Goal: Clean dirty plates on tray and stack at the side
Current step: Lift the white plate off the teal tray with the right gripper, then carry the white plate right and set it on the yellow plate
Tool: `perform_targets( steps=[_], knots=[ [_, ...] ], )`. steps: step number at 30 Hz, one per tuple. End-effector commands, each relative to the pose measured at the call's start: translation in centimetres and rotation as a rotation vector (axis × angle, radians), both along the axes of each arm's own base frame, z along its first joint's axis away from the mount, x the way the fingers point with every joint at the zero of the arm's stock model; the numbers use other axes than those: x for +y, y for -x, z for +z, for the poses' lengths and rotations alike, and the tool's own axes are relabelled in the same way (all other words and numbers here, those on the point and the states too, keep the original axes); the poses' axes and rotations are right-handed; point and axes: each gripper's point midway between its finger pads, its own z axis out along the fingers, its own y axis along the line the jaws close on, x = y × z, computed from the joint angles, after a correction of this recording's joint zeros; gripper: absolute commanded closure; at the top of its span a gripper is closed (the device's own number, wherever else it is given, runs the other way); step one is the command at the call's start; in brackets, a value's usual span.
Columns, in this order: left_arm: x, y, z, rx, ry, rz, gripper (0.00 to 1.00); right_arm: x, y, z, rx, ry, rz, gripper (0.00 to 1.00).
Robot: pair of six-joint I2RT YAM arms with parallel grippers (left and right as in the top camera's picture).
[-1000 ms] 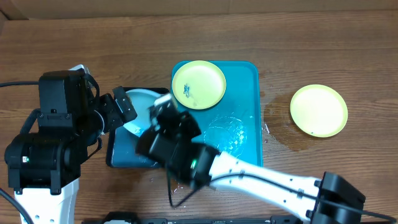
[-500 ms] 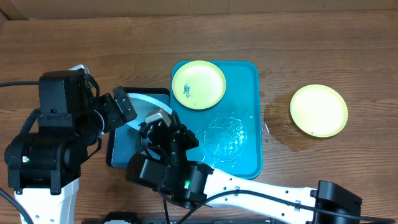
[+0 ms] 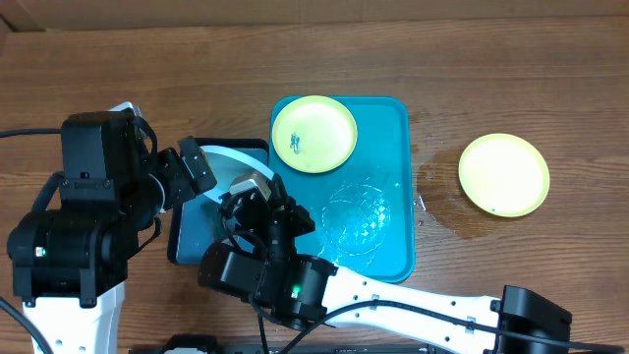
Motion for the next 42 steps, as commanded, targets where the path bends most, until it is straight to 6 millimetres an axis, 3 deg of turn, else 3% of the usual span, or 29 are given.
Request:
perform_targets(
  steps=[1,4,7,12,14,16,20,21,22,25,26,27,30,33,36,42],
  knots=[
    [-0.1,-0.2,0.3,-0.008,0.001,-0.019,0.0,-0.5,0.0,2.3,-0.05,-0.044,-0.031,0.96],
    [-0.1,-0.3,0.2,-0.001,0.001,-0.019,0.0,-0.7,-0.3,2.2,-0.049,-0.062,-0.045,0.96],
    [-0.1,-0.5,0.0,0.007,0.0,-0.019,0.0,-1.4,-1.7,0.2,0.06,-0.171,-0.066,0.96],
    [-0.2,-0.8,-0.4,0.023,0.0,-0.019,0.0,-2.3,-4.0,-5.7,0.476,-0.436,-0.093,0.96],
    [-0.2,-0.9,-0.6,0.029,0.0,-0.019,0.0,-2.6,-4.4,-6.8,0.665,-0.558,-0.075,0.96],
    [-0.2,-1.1,-0.7,0.035,0.0,-0.019,0.0,-2.9,-4.9,-6.4,0.817,-0.677,-0.025,0.96],
    [-0.2,-1.3,-1.1,0.05,-0.001,-0.019,0.0,-6.0,-6.6,-2.9,0.954,-0.865,0.095,0.96],
    [-0.2,-1.4,-1.2,0.053,-0.001,-0.019,0.0,-7.6,-7.2,-1.9,0.957,-0.9,0.105,0.96],
    [-0.2,-1.6,-1.4,0.06,-0.001,-0.019,0.0,-11.5,-8.4,-0.7,0.941,-0.961,0.043,0.96],
    [-0.2,-1.7,-1.6,0.068,-0.001,-0.019,0.0,-19.7,-10.0,-0.7,0.886,-1.025,-0.182,0.96],
    [-0.2,-1.8,-1.7,0.073,-0.001,-0.019,0.0,-23.5,-10.2,-1.4,0.877,-1.049,-0.3,0.96],
    [-0.2,-1.8,-1.7,0.075,-0.002,-0.019,0.0,-25.7,-10.2,-1.8,0.871,-1.062,-0.373,0.96],
    [-0.2,-2.0,-2.0,0.085,-0.002,-0.019,0.0,-35.3,-8.9,-4.7,0.834,-1.065,-0.72,0.96],
    [-0.2,-2.2,-2.2,0.095,-0.002,-0.019,0.0,-42.1,-6.4,-7.8,0.822,-1.063,-0.969,0.96],
    [-0.2,-2.3,-2.5,0.103,-0.002,-0.019,0.0,-46.0,-3.4,-11.7,0.868,-1.085,-1.137,0.96],
    [-0.2,-2.8,-2.9,0.119,-0.002,-0.019,0.0,-47.0,-0.7,-16.3,0.931,-1.097,-1.213,0.96]
  ],
)
